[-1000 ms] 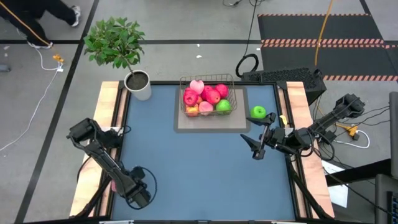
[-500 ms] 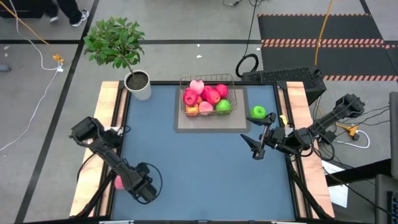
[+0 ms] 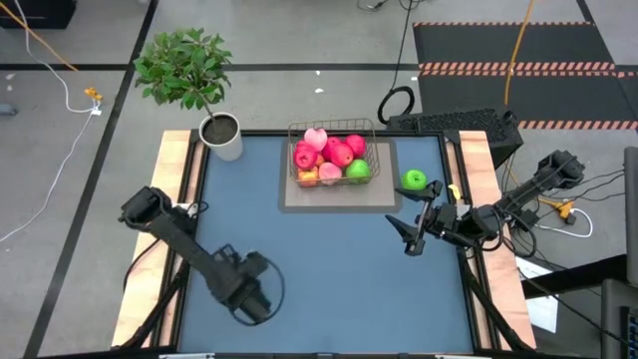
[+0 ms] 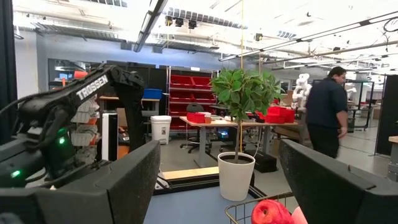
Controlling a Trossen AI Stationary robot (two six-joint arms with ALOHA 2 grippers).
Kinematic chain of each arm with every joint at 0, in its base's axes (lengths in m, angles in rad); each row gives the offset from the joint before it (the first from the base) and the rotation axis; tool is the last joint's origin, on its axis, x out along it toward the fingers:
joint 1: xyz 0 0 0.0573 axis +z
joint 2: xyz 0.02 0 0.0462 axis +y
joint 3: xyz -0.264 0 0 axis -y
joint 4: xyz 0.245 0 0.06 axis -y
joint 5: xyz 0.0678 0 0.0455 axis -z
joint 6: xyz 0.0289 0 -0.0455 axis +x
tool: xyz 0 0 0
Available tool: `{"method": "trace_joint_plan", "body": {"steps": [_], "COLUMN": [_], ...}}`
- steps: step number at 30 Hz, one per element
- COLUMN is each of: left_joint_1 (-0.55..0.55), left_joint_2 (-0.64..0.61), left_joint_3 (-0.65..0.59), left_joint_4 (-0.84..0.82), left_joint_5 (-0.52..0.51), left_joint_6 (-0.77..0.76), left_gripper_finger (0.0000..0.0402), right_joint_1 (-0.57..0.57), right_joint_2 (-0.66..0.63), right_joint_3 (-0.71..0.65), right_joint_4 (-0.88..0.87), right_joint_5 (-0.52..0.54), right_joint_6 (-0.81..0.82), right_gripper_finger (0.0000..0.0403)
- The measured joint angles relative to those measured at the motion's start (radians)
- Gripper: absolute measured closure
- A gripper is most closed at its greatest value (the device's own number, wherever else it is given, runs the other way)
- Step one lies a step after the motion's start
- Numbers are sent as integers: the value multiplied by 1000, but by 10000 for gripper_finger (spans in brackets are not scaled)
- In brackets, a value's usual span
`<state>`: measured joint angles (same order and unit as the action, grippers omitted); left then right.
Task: Build produce basket
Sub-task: Put the pink peach into the wire basket
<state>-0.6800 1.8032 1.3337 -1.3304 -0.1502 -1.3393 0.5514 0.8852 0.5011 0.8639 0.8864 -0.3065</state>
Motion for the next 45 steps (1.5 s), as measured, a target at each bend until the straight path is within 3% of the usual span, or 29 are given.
{"method": "trace_joint_plan", "body": {"steps": [5, 9, 11, 14, 20, 26, 31, 38, 45], "left_joint_1": [96, 218, 293, 424, 638, 765, 855, 890, 886], "left_joint_2": [-1, -2, -2, -3, -3, -4, 19, 72, 100], "left_joint_3": [83, 144, 166, 191, 194, 194, 193, 147, 136], "left_joint_4": [1, 11, 51, 214, 668, 945, 969, 964, 971], "left_joint_5": [-191, -416, -522, -594, -526, -500, -494, -424, -422], "left_joint_6": [116, 256, 345, 538, 947, 1170, 1105, 968, 950], "left_gripper_finger": [140, 132, 128, 127, 141, 127, 123, 116, 53], "right_joint_1": [0, 0, 0, 0, 0, 0, 0, 0, -1], "right_joint_2": [-2, -11, -13, -13, -16, -16, -16, -16, -16], "right_joint_3": [0, 0, 0, 0, 0, 0, 0, 0, 0], "right_joint_4": [0, 0, 0, 1, 5, -13, -21, -21, -21], "right_joint_5": [0, 0, -1, -1, 0, 1, 2, 3, 3], "right_joint_6": [-1, -5, -7, -28, -70, -73, -72, -69, -66], "right_gripper_finger": [83, 83, 83, 83, 83, 83, 83, 83, 83]}}
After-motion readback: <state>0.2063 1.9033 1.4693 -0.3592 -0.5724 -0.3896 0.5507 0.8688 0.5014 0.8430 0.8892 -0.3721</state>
